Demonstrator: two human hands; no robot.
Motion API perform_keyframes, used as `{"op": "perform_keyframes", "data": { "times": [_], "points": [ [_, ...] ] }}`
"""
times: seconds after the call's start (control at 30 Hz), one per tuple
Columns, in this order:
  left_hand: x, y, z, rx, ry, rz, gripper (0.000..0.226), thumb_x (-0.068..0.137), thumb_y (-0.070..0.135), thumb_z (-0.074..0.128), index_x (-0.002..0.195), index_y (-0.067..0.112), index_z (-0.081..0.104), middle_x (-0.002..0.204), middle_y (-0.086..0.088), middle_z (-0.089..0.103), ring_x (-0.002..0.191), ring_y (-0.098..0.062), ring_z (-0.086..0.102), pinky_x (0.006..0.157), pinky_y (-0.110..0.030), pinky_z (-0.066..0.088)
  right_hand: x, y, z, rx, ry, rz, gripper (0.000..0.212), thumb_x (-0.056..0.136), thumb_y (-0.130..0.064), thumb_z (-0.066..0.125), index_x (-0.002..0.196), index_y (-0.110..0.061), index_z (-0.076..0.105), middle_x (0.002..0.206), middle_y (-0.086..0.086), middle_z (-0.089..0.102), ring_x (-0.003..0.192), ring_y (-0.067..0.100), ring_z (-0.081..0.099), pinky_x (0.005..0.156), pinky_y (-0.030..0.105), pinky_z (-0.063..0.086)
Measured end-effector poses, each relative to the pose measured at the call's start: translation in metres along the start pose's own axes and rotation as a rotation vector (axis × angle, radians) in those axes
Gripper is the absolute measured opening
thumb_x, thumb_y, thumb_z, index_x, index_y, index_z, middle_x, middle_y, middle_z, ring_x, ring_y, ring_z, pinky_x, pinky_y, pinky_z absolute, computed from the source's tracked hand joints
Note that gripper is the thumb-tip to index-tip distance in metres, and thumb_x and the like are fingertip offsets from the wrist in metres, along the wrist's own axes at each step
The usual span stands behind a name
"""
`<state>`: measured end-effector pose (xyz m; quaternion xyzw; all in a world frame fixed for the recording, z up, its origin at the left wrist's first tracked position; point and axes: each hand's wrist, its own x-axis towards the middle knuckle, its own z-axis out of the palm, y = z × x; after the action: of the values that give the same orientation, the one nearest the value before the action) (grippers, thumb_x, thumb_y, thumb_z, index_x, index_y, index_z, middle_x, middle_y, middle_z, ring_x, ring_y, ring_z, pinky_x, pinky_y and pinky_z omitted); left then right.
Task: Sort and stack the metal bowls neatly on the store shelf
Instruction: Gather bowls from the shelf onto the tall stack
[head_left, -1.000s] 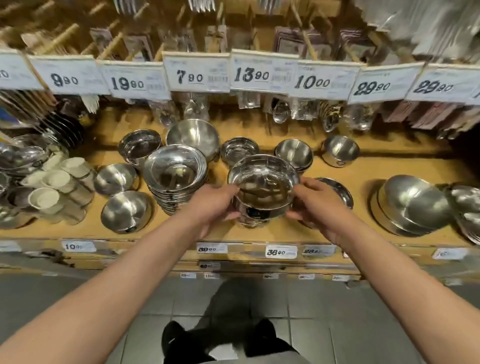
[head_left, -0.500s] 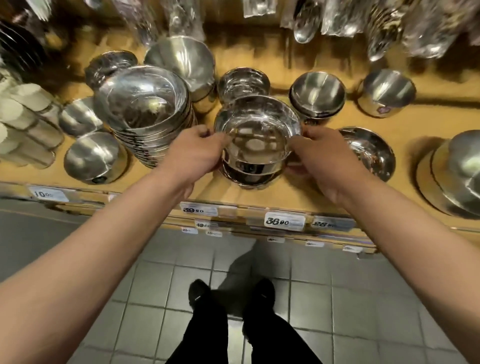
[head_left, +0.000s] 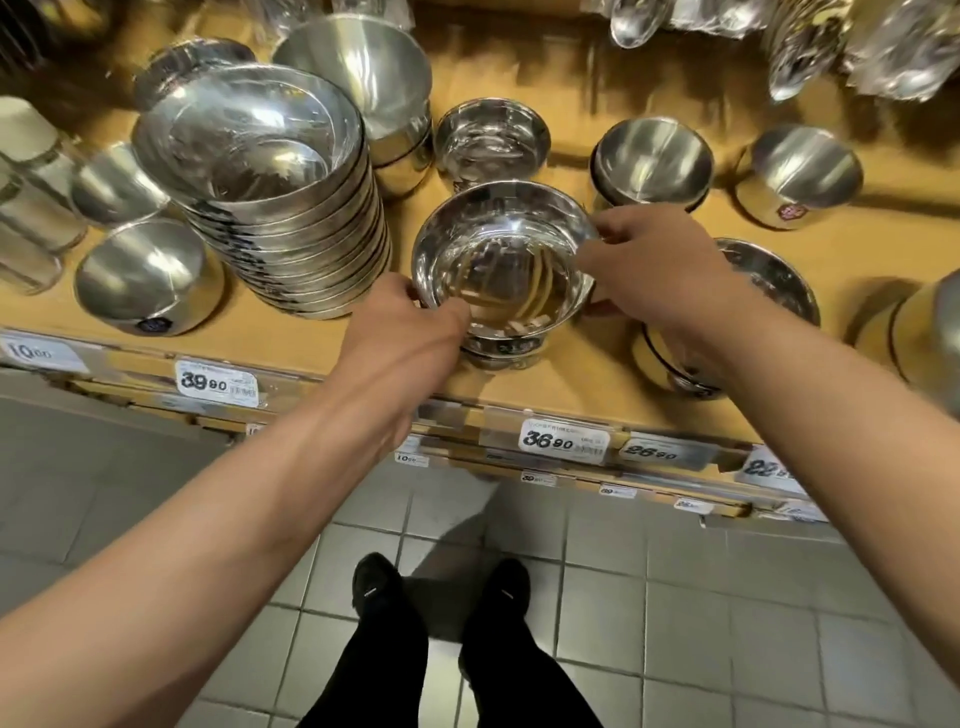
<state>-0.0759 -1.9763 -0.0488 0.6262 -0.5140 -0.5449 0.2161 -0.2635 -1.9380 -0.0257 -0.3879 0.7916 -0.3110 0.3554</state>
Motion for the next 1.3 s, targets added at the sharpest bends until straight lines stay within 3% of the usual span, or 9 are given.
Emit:
{"op": "perform_keyframes", "data": {
  "times": [0.17,0.27,0.4,0.63,0.77,0.97,1.03,1.13,1.3],
  "points": [
    [0.007,0.001,-0.002,0.007,0.001,0.014,0.012,0.091,0.019,0.069,0.103,0.02,0.065,0.107,-0.006,0.073,0.102,-0.027,0.071,0.094,-0.047,0.059,0.001,-0.002,0.007,-0.104,-0.022,0.02,0.025,0.096,-0.022,0.056,0.104,-0.007,0.074,0.102,0.014,0.074,0.1,0.033,0.069,0.092,0.052,0.057],
    [0.013,0.008,-0.005,0.057,0.009,0.053,0.017,0.093,0.015,0.067,0.109,0.017,0.069,0.107,-0.007,0.074,0.103,-0.029,0.071,0.095,-0.048,0.058,-0.004,0.001,0.011,-0.146,0.013,0.035,0.025,0.097,-0.026,0.057,0.109,-0.01,0.071,0.105,0.01,0.072,0.101,0.031,0.068,0.091,0.048,0.057],
    [0.022,0.016,-0.007,0.095,0.027,0.099,0.018,0.093,0.009,0.063,0.107,0.016,0.073,0.103,-0.009,0.074,0.104,-0.029,0.071,0.093,-0.05,0.059,-0.015,0.007,0.017,-0.243,0.061,0.024,0.03,0.098,-0.031,0.057,0.115,-0.008,0.065,0.106,0.011,0.069,0.1,0.03,0.066,0.072,0.033,0.048],
    [0.025,0.016,-0.006,0.064,0.025,0.107,0.012,0.086,0.007,0.071,0.092,0.016,0.067,0.102,-0.013,0.073,0.104,-0.036,0.07,0.089,-0.055,0.059,-0.013,0.005,0.011,-0.292,0.078,-0.028,0.024,0.096,-0.028,0.059,0.087,-0.007,0.067,0.088,0.01,0.069,0.087,0.029,0.062,0.063,0.032,0.041],
    [0.02,0.015,-0.004,0.032,0.014,0.091,0.022,0.076,0.012,0.079,0.088,0.018,0.062,0.108,-0.018,0.073,0.106,-0.039,0.069,0.093,-0.056,0.057,-0.009,0.004,0.009,-0.294,0.101,-0.04,0.026,0.096,-0.029,0.061,0.097,-0.005,0.07,0.096,0.013,0.07,0.09,0.028,0.06,0.07,0.032,0.039],
    [0.015,0.02,-0.004,0.017,-0.003,0.063,0.044,0.055,0.018,0.077,0.096,0.017,0.063,0.105,-0.017,0.073,0.103,-0.038,0.071,0.09,-0.056,0.059,-0.007,0.002,0.011,-0.3,0.087,-0.032,0.026,0.098,-0.025,0.057,0.108,-0.004,0.067,0.107,0.016,0.07,0.103,0.036,0.064,0.087,0.044,0.054],
    [0.017,0.02,-0.005,0.031,-0.021,0.056,0.054,0.052,0.02,0.076,0.104,0.015,0.066,0.104,-0.014,0.074,0.101,-0.036,0.072,0.09,-0.055,0.059,-0.005,0.001,0.011,-0.321,0.079,-0.028,0.028,0.099,-0.026,0.055,0.111,-0.004,0.067,0.108,0.015,0.069,0.104,0.035,0.063,0.083,0.039,0.051],
    [0.018,0.02,-0.005,0.045,-0.04,0.049,0.048,0.051,0.022,0.076,0.098,0.021,0.068,0.1,-0.008,0.076,0.098,-0.031,0.073,0.09,-0.052,0.06,-0.002,-0.002,0.009,-0.346,0.066,-0.019,0.029,0.1,-0.029,0.054,0.111,-0.006,0.067,0.108,0.014,0.07,0.105,0.033,0.063,0.081,0.035,0.048],
    [0.017,0.021,-0.004,0.025,-0.034,0.041,0.055,0.046,0.024,0.077,0.099,0.022,0.062,0.102,-0.009,0.074,0.1,-0.032,0.072,0.09,-0.053,0.06,0.0,-0.007,0.008,-0.311,0.032,-0.004,0.026,0.099,-0.025,0.054,0.109,-0.003,0.067,0.107,0.017,0.07,0.101,0.037,0.067,0.091,0.05,0.056]
  ]
}}
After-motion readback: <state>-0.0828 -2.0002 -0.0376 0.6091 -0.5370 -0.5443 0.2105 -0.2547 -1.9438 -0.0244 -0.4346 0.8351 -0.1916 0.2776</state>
